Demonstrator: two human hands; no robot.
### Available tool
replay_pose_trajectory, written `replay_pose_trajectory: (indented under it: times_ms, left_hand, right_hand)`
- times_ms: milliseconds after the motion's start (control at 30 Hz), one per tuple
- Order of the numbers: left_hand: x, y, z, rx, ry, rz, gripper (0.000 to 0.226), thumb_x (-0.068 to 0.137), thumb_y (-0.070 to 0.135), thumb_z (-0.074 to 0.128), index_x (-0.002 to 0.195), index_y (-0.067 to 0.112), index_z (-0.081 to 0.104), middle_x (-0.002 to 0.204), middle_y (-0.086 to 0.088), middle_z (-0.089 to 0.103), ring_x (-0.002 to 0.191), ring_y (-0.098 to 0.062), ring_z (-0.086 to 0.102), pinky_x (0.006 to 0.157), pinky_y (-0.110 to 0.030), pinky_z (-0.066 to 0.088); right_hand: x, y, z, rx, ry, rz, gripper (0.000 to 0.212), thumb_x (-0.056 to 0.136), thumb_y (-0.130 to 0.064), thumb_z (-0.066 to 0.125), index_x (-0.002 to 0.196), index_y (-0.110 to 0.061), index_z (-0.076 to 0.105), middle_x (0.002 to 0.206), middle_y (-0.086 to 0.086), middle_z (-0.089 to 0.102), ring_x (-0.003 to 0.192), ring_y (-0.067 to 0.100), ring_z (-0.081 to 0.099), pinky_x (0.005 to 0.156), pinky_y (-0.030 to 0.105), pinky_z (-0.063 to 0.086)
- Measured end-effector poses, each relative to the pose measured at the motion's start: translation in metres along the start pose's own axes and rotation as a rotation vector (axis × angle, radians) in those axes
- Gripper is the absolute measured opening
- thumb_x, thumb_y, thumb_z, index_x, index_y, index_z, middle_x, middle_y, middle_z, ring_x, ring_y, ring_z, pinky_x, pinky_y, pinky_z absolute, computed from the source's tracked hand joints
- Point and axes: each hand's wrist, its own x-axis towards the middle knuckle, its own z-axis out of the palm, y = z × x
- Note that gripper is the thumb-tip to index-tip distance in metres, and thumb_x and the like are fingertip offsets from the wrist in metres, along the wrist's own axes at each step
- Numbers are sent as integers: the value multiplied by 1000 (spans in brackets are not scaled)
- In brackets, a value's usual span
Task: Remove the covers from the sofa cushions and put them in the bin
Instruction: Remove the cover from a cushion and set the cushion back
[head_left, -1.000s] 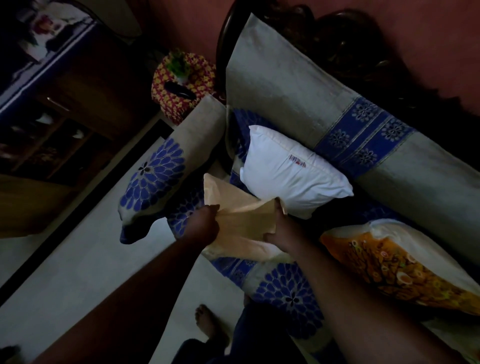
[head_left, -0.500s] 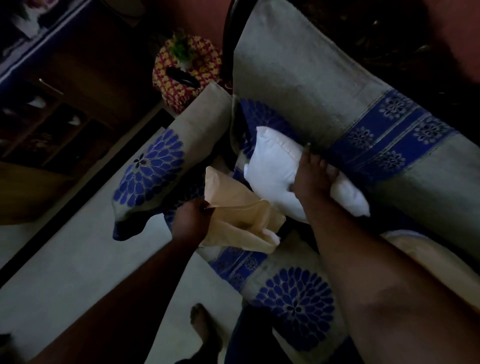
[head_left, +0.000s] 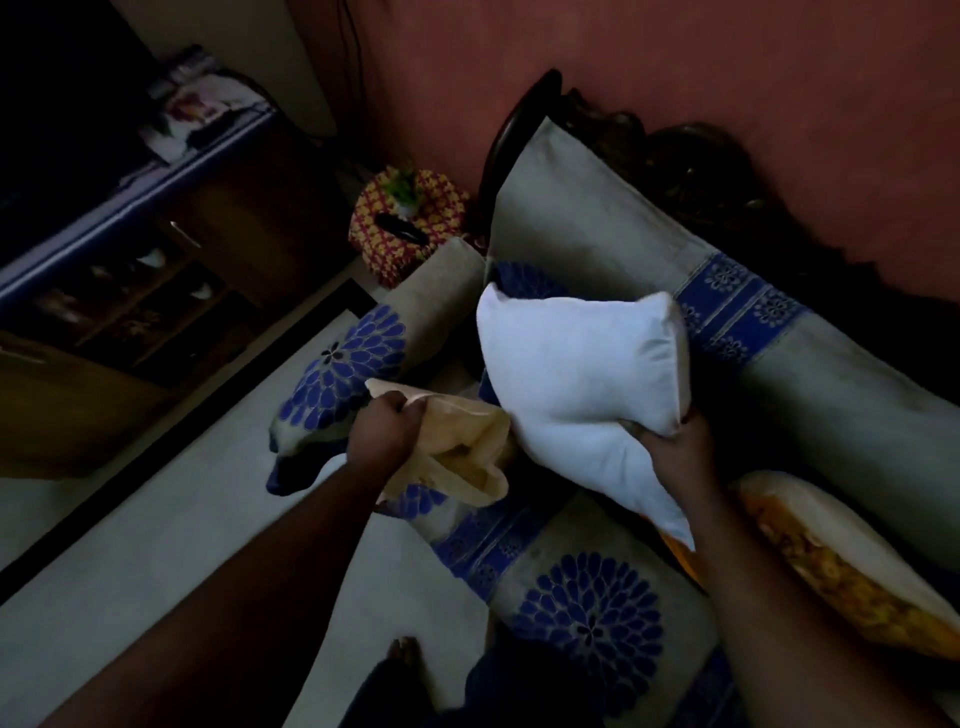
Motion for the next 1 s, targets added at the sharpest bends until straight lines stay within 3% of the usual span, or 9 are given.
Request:
replay_pose_trajectory:
  times_ms: [133,233,333,433,533,667,800,933,1000]
  left_hand:
    - [-21,-8,-48,31,49,23,35,105,40,44,116,16,68,90,1,61,69,-5,49,70,-29,40]
    - [-32,-23,-83,-11,83,51,38,105,36,45,110,9,71,93,-8,67,75,-15,60,72,-32,44]
    - [-43,-43,-118,-80,90,74,42,103,38,46,109,7,74,106,-17,72,100,-32,67,87,-38,51]
    - [-55,-60,-146,-128,49,98,40,103,39,48,107,9,75,103,-13,73,93,-26,66,84,-35,50]
    - [-68,-72,-167,-238,-29,121,37,103,38,49,107,11,74,100,-10,72,87,-21,64,82,-33,50]
    - [-86,-75,-200,-367,-108,129,36,103,37,47,105,14,74,104,-13,72,96,-29,67,93,-41,53]
    - [-106,-60,-231,-590,-119,29,38,102,40,53,118,10,70,104,-13,69,95,-30,66,92,-39,55]
    - [-129,-45,-256,-741,-127,-10,32,96,36,62,106,7,72,91,-13,72,81,-28,69,76,-35,57]
    - [-139,-38,-261,-760,-122,52,33,93,40,65,101,9,74,88,-10,75,81,-26,71,76,-35,59]
  right_hand:
    - [-61,-25,-13,186,86,76,83,57,-57,89,119,-7,67,115,7,71,109,24,67,96,43,54]
    - [-104,-45,-17,296,109,52,89,57,-64,88,129,-18,64,128,-1,68,119,17,63,103,45,50]
    - [-150,-60,-18,415,154,71,91,53,-67,90,127,-22,66,126,-3,69,117,19,64,101,49,52]
    - [-191,-76,-18,557,201,13,78,66,-44,94,134,-24,61,132,-5,66,121,19,63,104,53,49]
    - [-222,-92,-17,728,171,-67,62,81,-13,81,138,-10,57,136,2,64,124,23,61,106,54,48]
    - [-253,-108,-1,863,99,-116,82,77,-24,88,148,-13,46,147,6,55,133,30,54,104,53,48]
    - [-284,-121,16,862,24,-84,71,76,-8,78,142,-12,53,142,4,59,131,29,56,107,56,45]
    - [-303,-119,20,788,-6,-39,83,51,-42,100,125,-22,68,133,2,66,124,26,61,109,53,45]
    - [-308,-125,15,601,-65,-76,72,57,-52,95,121,-32,71,133,1,66,125,25,60,108,45,44]
